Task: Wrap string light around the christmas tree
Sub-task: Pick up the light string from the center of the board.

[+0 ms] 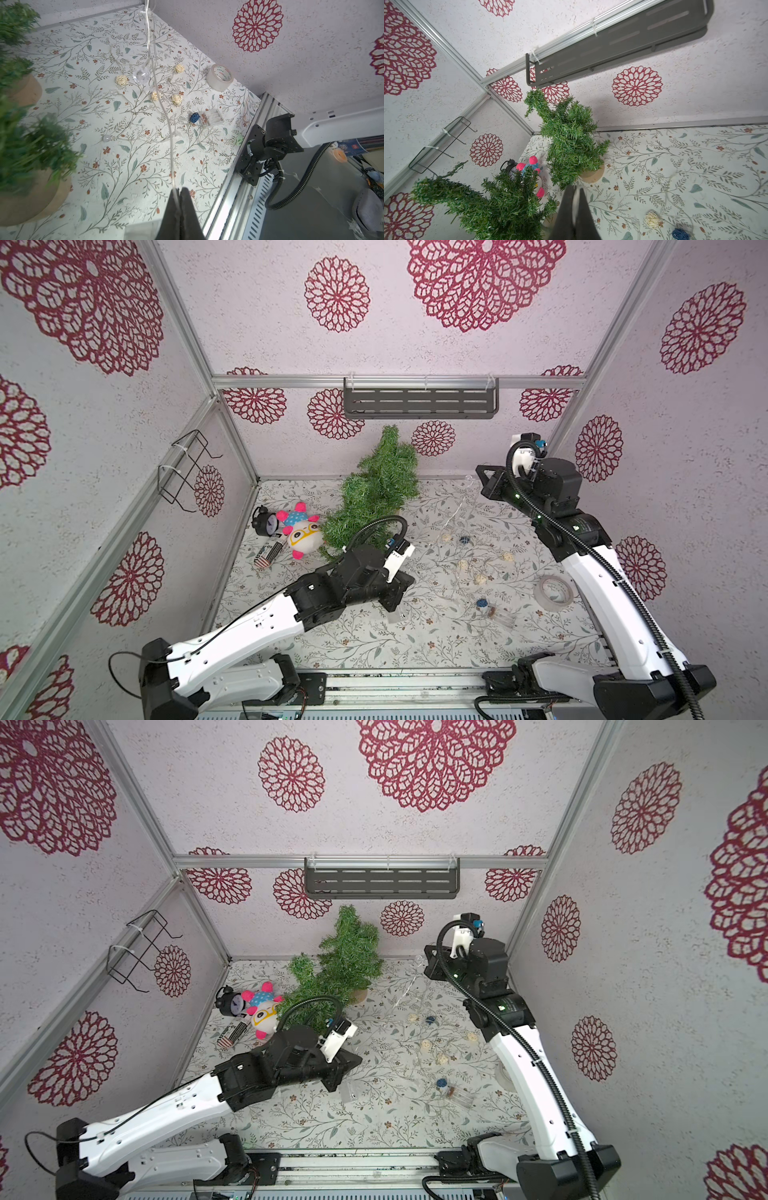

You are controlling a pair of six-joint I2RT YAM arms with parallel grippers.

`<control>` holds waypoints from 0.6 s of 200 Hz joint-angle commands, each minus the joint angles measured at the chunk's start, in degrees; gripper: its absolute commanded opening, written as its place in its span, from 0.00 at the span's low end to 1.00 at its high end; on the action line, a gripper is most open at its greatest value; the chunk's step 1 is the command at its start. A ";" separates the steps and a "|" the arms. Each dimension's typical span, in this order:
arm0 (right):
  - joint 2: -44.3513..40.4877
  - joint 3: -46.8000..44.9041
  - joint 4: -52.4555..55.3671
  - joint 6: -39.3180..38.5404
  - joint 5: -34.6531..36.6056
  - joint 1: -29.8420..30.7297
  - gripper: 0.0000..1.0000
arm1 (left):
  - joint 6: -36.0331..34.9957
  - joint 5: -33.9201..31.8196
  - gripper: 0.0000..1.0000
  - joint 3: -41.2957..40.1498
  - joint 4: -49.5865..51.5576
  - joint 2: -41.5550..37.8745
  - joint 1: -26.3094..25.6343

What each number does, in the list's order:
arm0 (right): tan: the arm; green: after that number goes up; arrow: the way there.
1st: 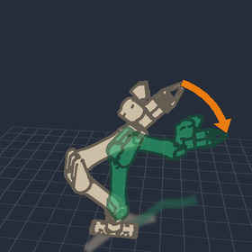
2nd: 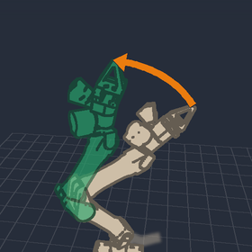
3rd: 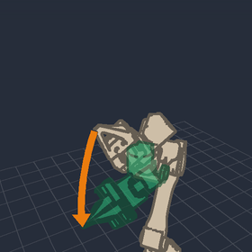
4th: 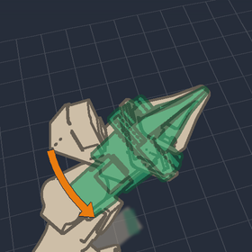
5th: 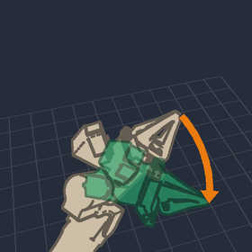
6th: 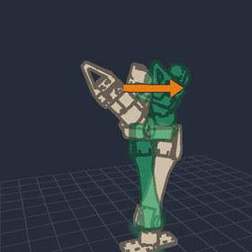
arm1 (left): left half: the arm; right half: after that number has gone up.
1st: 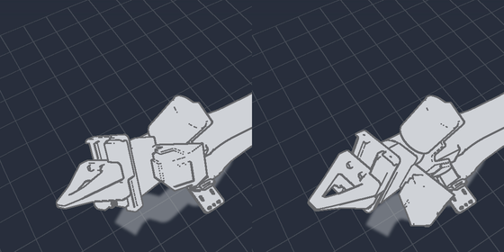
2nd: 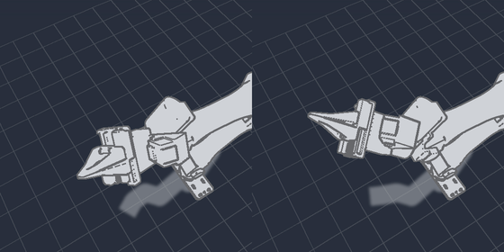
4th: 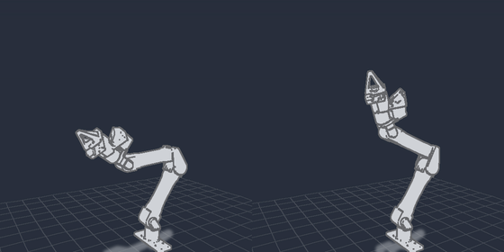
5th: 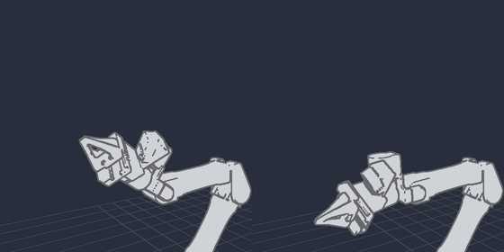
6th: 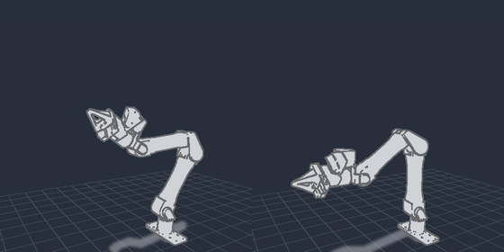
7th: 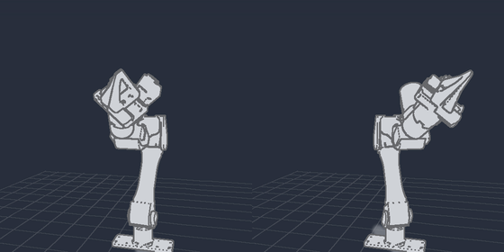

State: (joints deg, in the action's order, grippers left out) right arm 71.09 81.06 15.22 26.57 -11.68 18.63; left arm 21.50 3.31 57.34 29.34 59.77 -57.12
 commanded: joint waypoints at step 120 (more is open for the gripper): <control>13.35 12.00 -6.37 -0.81 1.66 7.32 0.00 | 0.39 -4.23 0.00 3.66 18.02 -11.92 0.59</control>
State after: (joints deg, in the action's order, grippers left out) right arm 84.55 90.08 11.18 26.59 -10.33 25.54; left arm 21.50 -0.54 59.83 44.56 49.04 -57.04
